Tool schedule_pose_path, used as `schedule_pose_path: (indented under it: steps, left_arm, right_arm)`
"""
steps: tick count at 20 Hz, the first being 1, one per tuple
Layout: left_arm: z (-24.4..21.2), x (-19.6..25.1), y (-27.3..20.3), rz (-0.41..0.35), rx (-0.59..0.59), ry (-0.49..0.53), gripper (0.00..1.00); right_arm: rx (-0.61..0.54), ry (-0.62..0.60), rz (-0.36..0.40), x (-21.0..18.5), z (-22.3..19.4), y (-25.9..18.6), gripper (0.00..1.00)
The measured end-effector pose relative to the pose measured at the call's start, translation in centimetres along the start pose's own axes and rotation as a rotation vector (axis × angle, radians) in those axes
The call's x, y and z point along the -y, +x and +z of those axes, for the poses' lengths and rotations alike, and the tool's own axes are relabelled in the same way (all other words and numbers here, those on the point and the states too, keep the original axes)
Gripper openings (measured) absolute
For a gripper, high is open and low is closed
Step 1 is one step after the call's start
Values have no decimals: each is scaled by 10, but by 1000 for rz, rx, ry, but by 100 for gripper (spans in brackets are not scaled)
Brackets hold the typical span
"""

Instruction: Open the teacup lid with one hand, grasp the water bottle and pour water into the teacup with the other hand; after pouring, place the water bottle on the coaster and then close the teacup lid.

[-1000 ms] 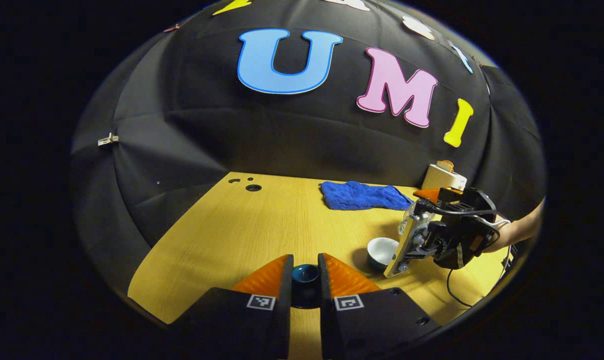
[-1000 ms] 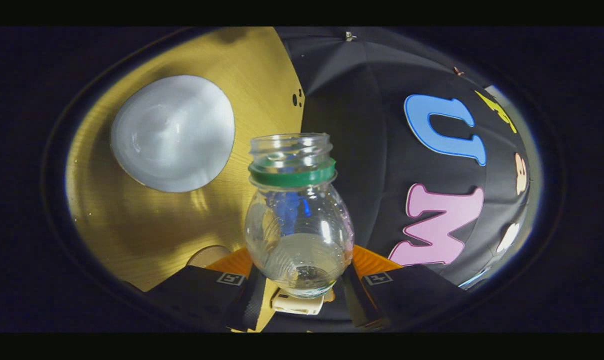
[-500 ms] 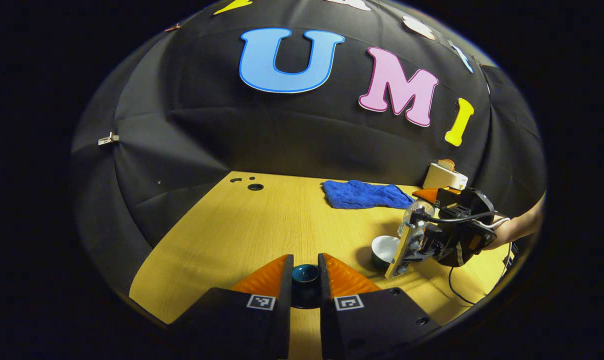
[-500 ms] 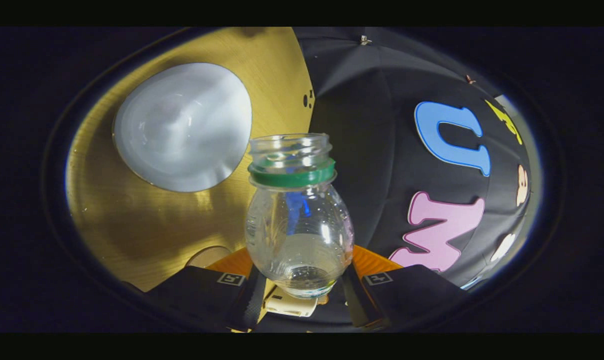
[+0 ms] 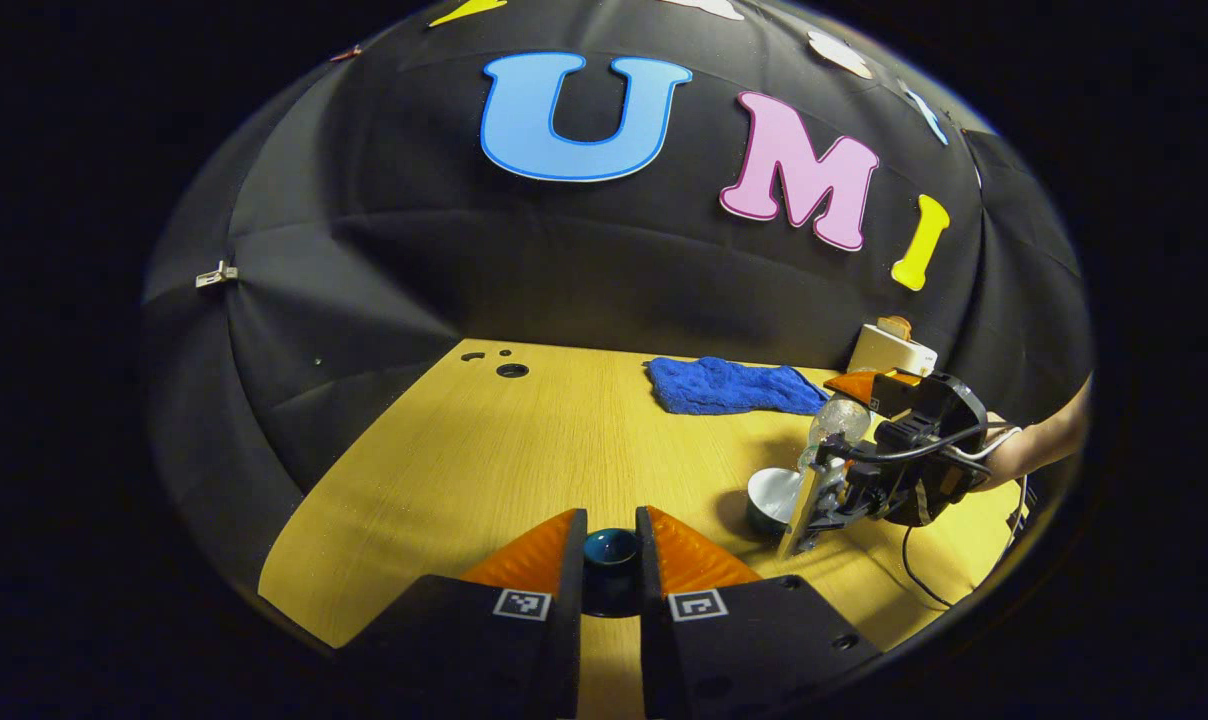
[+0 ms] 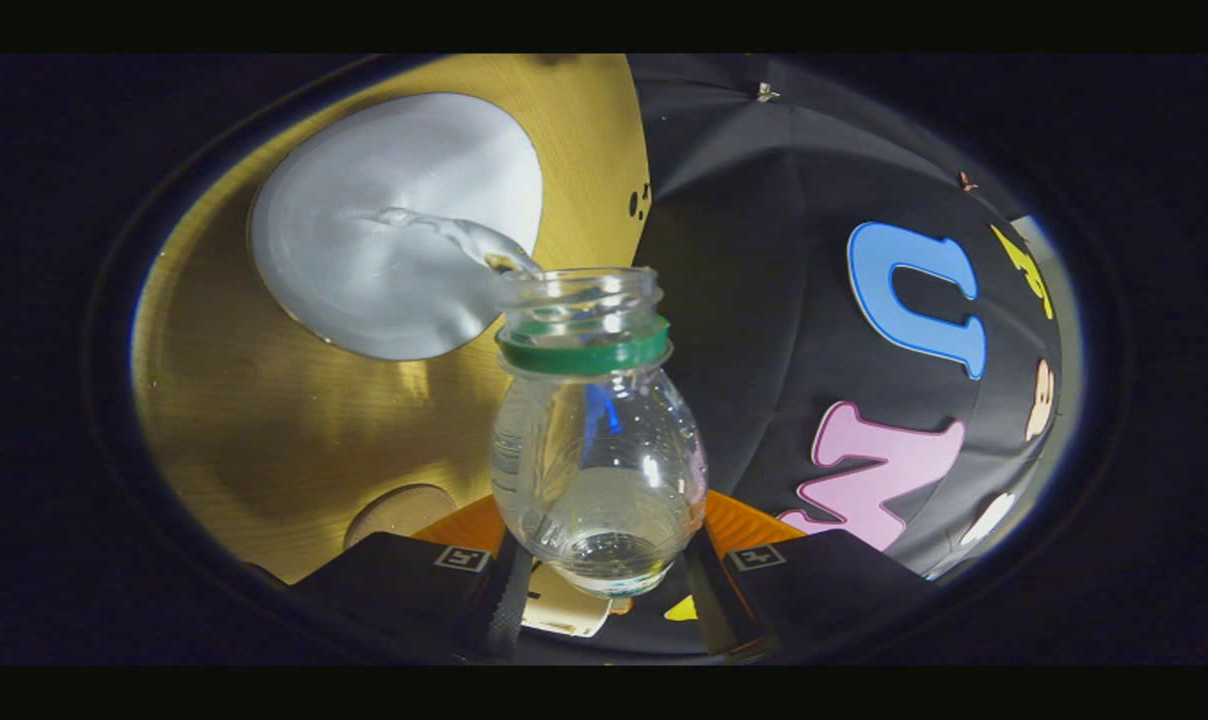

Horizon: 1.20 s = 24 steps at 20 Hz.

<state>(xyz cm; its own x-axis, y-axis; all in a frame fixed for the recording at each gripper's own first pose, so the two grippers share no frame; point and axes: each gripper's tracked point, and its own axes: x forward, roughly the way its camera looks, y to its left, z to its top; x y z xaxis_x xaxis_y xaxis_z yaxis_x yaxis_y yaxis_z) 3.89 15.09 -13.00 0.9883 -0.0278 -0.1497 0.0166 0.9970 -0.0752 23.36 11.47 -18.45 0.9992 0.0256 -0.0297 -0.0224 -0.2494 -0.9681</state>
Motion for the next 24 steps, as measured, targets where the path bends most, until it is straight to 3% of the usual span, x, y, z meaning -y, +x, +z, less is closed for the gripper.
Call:
schedule_pose_path:
  steps: [8,9,11,13,14,19,20,21,24]
  left_arm:
    - [-2,-3,-3,-3,-4,2,28]
    - [-4,-4,-5,-3,-7,2,28]
    - [-6,-6,-7,-3,-10,0,29]
    - [-7,-8,-8,1,-11,-1,28]
    - [-6,-8,-9,3,-10,-3,29]
    - [-6,-9,-12,4,-4,10,29]
    - [-5,-9,-12,4,-4,12,28]
    - [-5,-10,-13,5,-1,13,25]
    - [-6,-9,-14,7,-2,6,29]
  right_arm:
    - [37,-71,-28,13,4,2,70]
    - [39,-80,-31,14,4,3,67]
    - [39,-96,-34,16,3,3,71]
    - [47,-112,-40,19,3,4,67]
    - [51,-117,-41,19,4,4,70]
    - [54,-143,-48,21,5,6,71]
    - [58,-148,-50,22,5,6,67]
    - [64,-153,-55,22,7,6,70]
    - [62,-165,-65,24,5,7,70]
